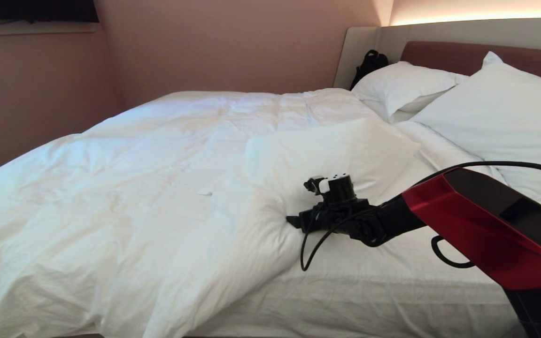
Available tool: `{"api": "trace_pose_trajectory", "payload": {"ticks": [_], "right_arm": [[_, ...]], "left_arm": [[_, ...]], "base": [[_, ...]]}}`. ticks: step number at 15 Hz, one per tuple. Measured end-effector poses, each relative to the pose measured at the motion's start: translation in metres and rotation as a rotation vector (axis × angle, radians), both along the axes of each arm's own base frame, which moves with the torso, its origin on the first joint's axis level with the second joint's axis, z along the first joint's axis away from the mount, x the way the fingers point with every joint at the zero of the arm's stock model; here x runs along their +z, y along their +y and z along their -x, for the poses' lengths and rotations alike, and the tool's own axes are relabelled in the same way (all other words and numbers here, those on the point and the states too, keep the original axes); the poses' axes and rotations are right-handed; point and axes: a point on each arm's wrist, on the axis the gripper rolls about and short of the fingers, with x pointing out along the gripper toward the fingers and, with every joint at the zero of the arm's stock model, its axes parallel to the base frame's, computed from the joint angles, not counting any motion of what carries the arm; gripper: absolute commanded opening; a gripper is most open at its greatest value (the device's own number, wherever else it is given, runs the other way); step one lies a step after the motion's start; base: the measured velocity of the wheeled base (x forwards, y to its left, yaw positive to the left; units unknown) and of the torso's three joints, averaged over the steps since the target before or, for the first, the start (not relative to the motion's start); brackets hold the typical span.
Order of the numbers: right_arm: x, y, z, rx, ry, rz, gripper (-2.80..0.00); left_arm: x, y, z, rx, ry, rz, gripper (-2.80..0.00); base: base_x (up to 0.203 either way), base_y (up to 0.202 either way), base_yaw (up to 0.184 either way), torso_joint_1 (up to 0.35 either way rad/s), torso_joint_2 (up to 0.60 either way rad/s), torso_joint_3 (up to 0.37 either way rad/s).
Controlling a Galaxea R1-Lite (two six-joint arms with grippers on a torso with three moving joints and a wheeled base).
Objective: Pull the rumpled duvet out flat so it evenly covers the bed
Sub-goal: Hold the folded corner of the quilt
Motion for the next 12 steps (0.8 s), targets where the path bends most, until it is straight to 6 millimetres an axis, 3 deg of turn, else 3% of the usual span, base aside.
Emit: {"api": "trace_pose_trajectory", "payload": {"ticks": [7, 12], "right_arm": [[-0.0054, 0.0010, -0.0025, -0.002, 0.010, 0.002, -2.80], [0.0033, -0.0013, -0.0024, -0.006, 0.000, -0.009, -2.80]], "left_arm": [[0.0000, 0.0000, 0.0000, 0.000, 0.000, 0.000, -2.80], [0.0000, 0.0000, 0.0000, 0.000, 0.000, 0.000, -2.80]], "base": [[0.000, 0.000, 0.000, 0.000, 0.00, 0.000], [0.000, 0.000, 0.000, 0.000, 0.00, 0.000]]}}
